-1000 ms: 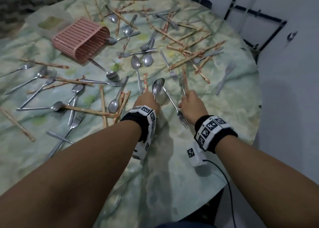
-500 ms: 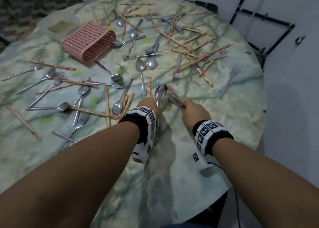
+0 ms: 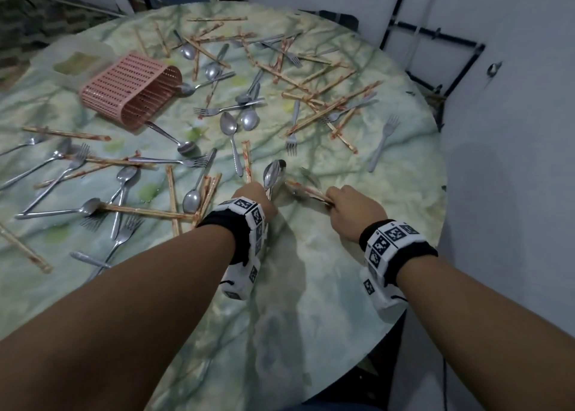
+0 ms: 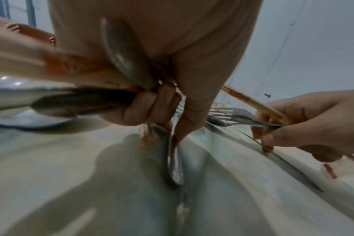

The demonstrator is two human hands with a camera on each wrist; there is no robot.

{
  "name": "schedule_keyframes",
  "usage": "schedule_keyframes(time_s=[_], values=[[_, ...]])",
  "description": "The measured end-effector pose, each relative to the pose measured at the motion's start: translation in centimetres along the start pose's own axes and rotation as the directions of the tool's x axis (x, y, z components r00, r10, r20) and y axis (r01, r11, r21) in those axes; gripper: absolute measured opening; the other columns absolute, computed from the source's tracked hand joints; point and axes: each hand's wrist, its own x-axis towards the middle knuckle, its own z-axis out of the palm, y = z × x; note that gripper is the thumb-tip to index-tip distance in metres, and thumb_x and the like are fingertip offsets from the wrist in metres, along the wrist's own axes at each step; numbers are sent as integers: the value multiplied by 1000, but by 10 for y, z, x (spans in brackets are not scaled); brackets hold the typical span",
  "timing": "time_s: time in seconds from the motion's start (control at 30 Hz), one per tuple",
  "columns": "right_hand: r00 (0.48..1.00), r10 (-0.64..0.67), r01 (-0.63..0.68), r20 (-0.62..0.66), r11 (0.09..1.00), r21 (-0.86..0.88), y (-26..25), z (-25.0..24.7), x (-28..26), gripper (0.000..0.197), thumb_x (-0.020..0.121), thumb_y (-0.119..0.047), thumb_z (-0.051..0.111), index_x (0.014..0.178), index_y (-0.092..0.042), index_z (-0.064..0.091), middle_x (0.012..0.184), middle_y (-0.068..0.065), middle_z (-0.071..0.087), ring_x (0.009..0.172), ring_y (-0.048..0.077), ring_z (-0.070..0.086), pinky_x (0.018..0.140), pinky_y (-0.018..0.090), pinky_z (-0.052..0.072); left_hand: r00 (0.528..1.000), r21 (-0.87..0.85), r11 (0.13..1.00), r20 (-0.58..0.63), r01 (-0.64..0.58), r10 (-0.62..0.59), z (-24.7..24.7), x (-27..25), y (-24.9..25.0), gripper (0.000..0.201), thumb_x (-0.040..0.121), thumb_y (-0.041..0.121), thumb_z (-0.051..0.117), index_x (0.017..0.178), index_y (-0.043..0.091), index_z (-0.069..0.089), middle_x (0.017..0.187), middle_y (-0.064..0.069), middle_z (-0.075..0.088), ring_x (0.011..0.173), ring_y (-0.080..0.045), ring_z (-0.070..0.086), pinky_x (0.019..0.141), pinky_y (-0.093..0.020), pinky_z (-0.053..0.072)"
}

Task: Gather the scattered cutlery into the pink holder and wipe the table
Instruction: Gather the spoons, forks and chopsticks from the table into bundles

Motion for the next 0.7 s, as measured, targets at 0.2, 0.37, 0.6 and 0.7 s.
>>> schedule_keyframes(time_s=[0.2,0.37,0.6,0.7], values=[[983,183,-180,-11,976,121,-11,11,-8,27,100,-34,52,115,-14,43,93,7,64,78,32,58,68,39,48,998,-130,991,61,35,-27,13,-13,-6,32,93,36,62,78,9,54,76,-7,58,66,-21,55,56,-29,41],[967,240,-254,85,937,239,-20,5,-7,21,102,-28,40,112,-10,39,96,10,56,84,33,54,72,40,43,1000,-172,985,-7,-2,1,15,-23,-11,40,100,39,49,103,2,65,103,-18,68,92,-35,63,80,-37,50],[988,155,-148,21,879,453,-54,-2,-1,25,102,-20,40,122,-6,34,102,14,60,93,37,61,83,46,51,989,-306,948,-139,-89,48,11,-39,-33,21,96,24,43,101,8,55,98,-17,68,92,-39,68,84,-48,58],[989,149,-133,-3,886,445,-78,5,7,32,101,-27,51,122,-7,38,101,10,58,86,30,55,74,38,44,970,-359,927,-241,-106,17,8,-48,-49,20,100,27,42,95,10,50,90,-15,64,83,-36,64,75,-42,54]])
